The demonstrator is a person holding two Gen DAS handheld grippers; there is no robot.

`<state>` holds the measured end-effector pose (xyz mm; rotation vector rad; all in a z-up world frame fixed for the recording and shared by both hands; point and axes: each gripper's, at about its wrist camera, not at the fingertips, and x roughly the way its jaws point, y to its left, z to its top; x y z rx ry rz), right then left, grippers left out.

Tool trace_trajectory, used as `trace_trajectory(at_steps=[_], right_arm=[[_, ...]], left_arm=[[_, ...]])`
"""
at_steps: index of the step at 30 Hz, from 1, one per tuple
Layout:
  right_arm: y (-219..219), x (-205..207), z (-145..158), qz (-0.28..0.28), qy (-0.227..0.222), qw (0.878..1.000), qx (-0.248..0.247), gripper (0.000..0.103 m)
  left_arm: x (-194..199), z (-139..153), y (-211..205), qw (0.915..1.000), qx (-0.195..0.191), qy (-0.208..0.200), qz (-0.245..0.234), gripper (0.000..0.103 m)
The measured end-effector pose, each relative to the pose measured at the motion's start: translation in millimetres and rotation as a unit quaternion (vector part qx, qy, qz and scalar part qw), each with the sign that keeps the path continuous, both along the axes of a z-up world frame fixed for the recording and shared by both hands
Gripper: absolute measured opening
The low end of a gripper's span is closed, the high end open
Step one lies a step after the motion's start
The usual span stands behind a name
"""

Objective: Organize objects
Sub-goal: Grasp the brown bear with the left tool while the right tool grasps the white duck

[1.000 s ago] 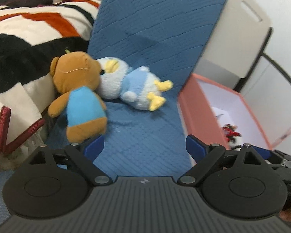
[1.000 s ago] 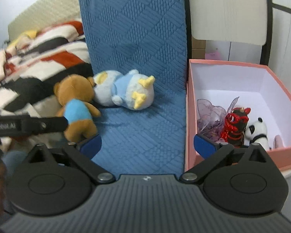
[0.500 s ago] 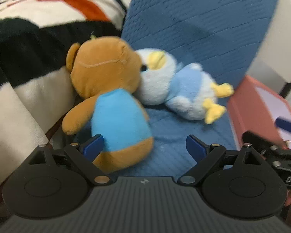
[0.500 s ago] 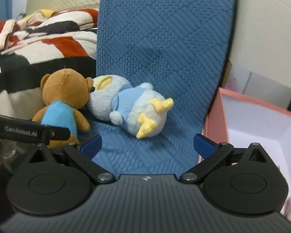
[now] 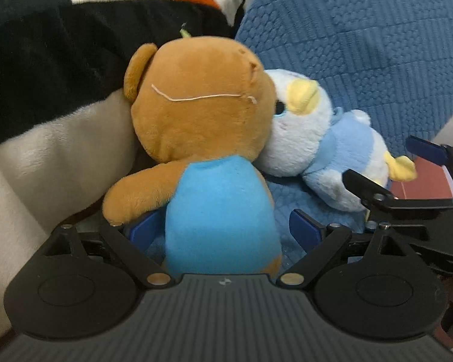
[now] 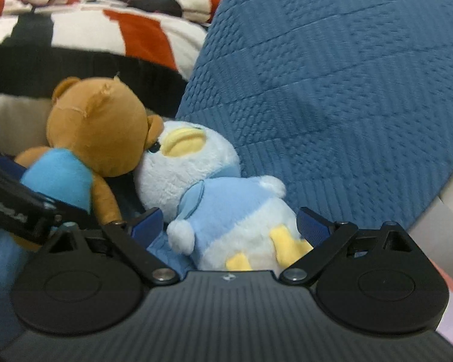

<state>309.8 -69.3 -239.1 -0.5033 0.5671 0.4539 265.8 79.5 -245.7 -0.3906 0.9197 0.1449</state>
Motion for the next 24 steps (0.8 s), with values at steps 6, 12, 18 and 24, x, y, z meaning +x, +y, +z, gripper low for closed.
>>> trace_trajectory(at_steps=[6,12,18,24], right_arm=[[23.4,17.9,-17.1,0.068,-0.016,0.996,-0.061,0.097],[42.3,28.1,-41.8,0.120,-0.023,0.985,-0.125,0.097],[50.4,30.1,-61.2,0.143,-0.043,0.974,-0.171,0.099],[55.2,27.3,-68.1,0.130,-0.058,0.973,-0.180,0.099]], left_arm=[[7.4,-7.2,9.2,0.9998,-0.015,0.014,0.009,0.093],[11.9,-15.0,20.1,0.9986,-0.044,0.023,0.019,0.089],[18.5,-21.8,21.8,0.9975,-0.059,0.030,0.024,0.087],[16.2,-28.0,27.1,0.9954,-0.084,0.030,0.033,0.085]])
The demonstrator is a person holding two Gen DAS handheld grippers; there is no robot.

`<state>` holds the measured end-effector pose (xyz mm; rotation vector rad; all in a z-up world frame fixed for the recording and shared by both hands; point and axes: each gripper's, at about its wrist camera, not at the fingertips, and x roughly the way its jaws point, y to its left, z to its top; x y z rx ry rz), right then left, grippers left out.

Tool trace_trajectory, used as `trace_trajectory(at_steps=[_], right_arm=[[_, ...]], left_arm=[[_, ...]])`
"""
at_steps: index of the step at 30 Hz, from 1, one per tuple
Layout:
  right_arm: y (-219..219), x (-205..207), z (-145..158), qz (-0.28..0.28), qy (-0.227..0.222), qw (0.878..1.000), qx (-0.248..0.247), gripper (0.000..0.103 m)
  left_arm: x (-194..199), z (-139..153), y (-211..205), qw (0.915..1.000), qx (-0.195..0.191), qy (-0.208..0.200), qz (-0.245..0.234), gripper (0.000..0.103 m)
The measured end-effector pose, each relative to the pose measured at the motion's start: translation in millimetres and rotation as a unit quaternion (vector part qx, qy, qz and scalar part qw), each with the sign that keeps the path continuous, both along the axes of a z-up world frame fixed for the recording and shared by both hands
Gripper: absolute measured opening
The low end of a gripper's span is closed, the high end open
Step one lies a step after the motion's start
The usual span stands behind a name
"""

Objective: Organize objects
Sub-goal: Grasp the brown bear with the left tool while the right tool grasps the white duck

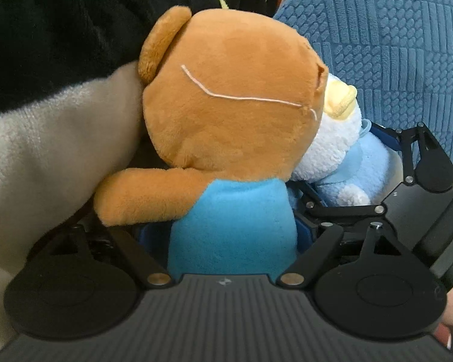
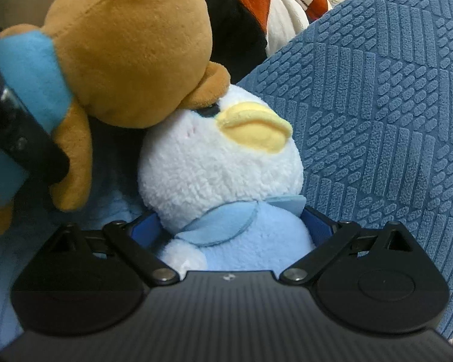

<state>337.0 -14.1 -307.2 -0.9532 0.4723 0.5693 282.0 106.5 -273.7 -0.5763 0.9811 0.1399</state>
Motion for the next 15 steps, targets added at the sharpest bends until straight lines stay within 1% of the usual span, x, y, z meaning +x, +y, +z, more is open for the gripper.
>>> trace_trajectory(at_steps=[1,2,3,4,5,6,9,15], right_arm=[[0.8,-1.3,-1.2,-0.001,-0.005,1.000,-0.003,0.098],[1.2,-2.6,-1.2,-0.003,-0.008,1.000,-0.004,0.095],[1.2,-3.4,-0.2,-0.006,-0.009,1.000,-0.005,0.090],[1.3,-4.3,1.9,-0.011,-0.007,1.000,-0.003,0.088],[1.1,-5.4,5.2,-0.017,-0.003,1.000,0.001,0.084],[0.4,-6.2,9.2,-0.025,0.003,1.000,0.007,0.082],[-3.8,-10.4,19.3,-0.047,0.020,0.998,0.020,0.079],[-17.5,-29.4,39.9,-0.090,0.054,0.993,0.057,0.077]], left_arm=[[-0.3,-0.6,-0.6,1.0000,-0.002,0.000,0.000,0.084],[-0.9,-0.7,-1.4,1.0000,-0.002,-0.002,-0.001,0.083],[-1.6,-0.6,-2.3,1.0000,-0.002,-0.003,-0.002,0.080],[-2.7,0.1,-3.0,1.0000,-0.004,-0.005,-0.006,0.077],[-4.2,1.1,-3.2,0.9999,-0.009,-0.009,-0.009,0.073],[-6.2,2.3,-3.2,0.9998,-0.013,-0.011,-0.009,0.071],[-13.6,6.4,-3.1,0.9996,-0.017,-0.018,-0.013,0.067],[-24.3,14.8,-11.2,0.9988,-0.015,-0.036,-0.029,0.067]])
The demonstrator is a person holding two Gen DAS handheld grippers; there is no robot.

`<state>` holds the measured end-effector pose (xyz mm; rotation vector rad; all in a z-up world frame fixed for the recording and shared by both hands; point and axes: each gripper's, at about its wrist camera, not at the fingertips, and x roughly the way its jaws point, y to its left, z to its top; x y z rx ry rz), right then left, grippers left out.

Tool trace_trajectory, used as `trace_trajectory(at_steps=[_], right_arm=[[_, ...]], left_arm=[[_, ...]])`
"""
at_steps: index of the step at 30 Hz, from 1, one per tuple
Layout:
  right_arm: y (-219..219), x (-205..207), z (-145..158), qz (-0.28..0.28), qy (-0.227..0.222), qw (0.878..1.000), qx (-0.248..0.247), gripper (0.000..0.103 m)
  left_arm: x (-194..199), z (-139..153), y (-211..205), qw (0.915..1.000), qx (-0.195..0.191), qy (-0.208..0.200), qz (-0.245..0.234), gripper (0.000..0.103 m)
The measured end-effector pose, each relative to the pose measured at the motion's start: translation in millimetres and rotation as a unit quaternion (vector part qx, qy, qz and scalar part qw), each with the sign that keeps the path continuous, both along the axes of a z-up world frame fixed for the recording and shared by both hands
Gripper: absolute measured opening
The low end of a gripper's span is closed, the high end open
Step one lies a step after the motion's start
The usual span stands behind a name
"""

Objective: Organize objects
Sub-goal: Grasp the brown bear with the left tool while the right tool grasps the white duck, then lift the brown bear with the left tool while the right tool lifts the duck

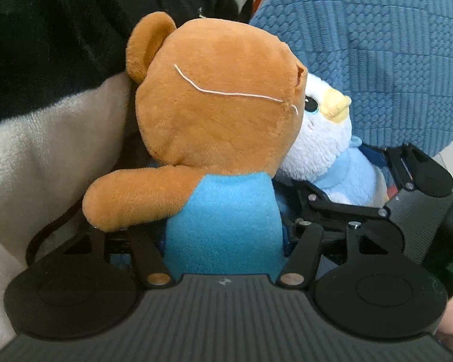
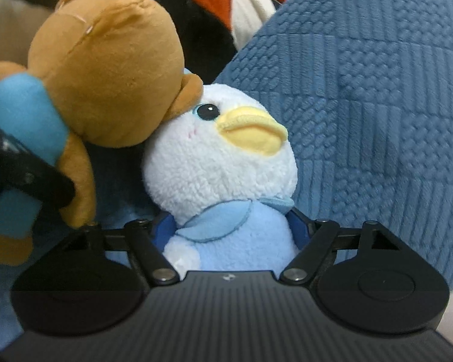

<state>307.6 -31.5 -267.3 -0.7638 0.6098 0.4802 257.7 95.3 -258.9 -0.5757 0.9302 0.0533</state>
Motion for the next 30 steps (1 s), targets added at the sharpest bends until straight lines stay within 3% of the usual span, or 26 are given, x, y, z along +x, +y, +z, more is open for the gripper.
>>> trace_trajectory(at_steps=[5,12,17,24,30], right_arm=[[-23.6,-9.9,25.5,-0.072,0.057,0.994,0.054,0.077],[-55.1,-26.7,37.2,-0.183,0.123,0.965,0.140,0.077],[-85.7,-45.9,36.5,-0.265,0.156,0.926,0.220,0.077],[-120.9,-57.7,17.7,-0.352,0.242,0.834,0.349,0.082],[-118.2,-49.3,11.3,-0.358,0.252,0.825,0.358,0.088]], left_arm=[[-11.4,7.8,-4.3,0.9998,-0.003,-0.013,-0.014,0.067],[-19.0,15.5,0.9,0.9995,-0.002,-0.012,-0.030,0.067],[-16.8,8.7,-2.9,0.9994,0.000,-0.001,-0.035,0.067],[-12.8,1.9,-13.1,0.9987,0.006,0.014,-0.049,0.067],[-3.0,-4.2,-17.8,0.9983,0.013,0.027,-0.051,0.067]])
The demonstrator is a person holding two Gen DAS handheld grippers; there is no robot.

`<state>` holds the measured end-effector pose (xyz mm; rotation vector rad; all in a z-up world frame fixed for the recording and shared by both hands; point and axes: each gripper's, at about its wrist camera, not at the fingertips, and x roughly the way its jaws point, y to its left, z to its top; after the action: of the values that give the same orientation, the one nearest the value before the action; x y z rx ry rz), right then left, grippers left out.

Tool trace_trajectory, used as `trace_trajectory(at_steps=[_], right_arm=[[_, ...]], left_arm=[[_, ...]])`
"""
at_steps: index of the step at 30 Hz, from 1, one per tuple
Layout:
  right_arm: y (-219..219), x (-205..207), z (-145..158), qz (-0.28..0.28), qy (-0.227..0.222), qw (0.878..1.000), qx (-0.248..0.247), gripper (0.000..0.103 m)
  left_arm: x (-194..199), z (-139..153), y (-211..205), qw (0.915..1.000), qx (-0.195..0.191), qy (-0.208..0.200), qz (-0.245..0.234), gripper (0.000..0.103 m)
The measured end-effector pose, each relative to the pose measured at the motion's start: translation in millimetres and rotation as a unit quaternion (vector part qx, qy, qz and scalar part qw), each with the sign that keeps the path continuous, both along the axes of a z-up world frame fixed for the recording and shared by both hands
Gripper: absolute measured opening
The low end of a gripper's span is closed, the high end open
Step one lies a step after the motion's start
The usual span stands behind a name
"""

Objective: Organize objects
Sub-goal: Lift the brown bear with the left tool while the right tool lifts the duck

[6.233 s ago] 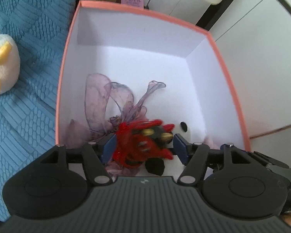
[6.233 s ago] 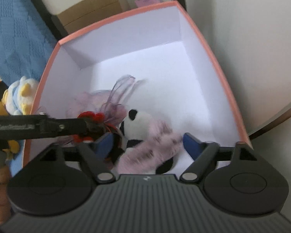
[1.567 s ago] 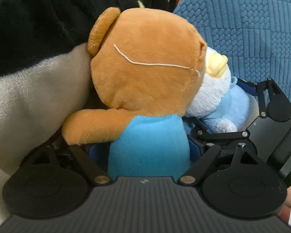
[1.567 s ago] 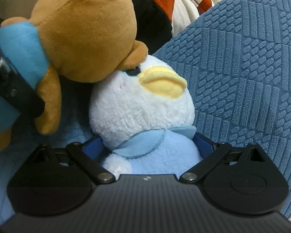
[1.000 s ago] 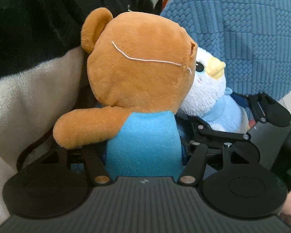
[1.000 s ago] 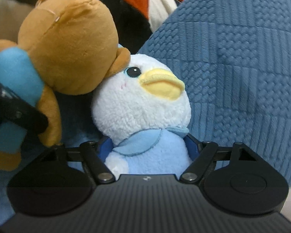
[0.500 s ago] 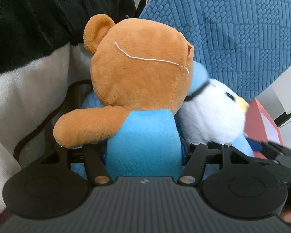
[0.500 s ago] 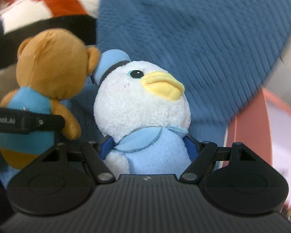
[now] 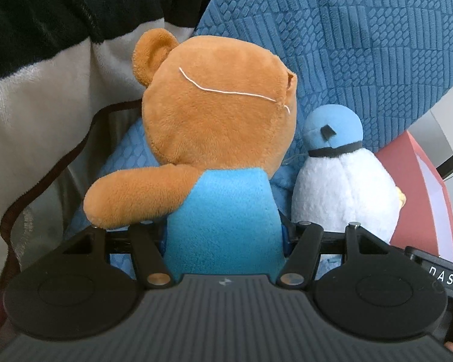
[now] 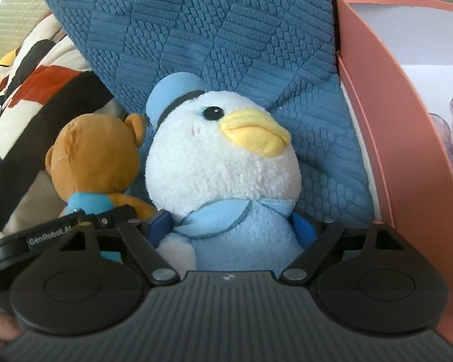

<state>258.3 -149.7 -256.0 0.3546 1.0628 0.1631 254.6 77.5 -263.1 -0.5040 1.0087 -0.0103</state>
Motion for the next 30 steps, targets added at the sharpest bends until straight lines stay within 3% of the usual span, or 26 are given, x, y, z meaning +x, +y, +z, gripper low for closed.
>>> trace_trajectory(at_steps=[11,15,30], right_arm=[[18.4,10.1,-11.6,0.003,0.000,1.000,-0.006,0.088],[19.3,8.8,-6.7,0.005,-0.006,1.000,-0.014,0.083],[5.0,-20.2,10.4,-0.002,-0.011,0.999,-0.051,0.082]], left_arm=[[8.8,-4.1,-0.8,1.0000,0.003,0.007,0.000,0.067],[8.6,-2.8,-1.0,1.0000,0.004,0.004,-0.005,0.067],[-1.4,3.0,-17.8,0.9992,0.006,-0.007,-0.040,0.067]])
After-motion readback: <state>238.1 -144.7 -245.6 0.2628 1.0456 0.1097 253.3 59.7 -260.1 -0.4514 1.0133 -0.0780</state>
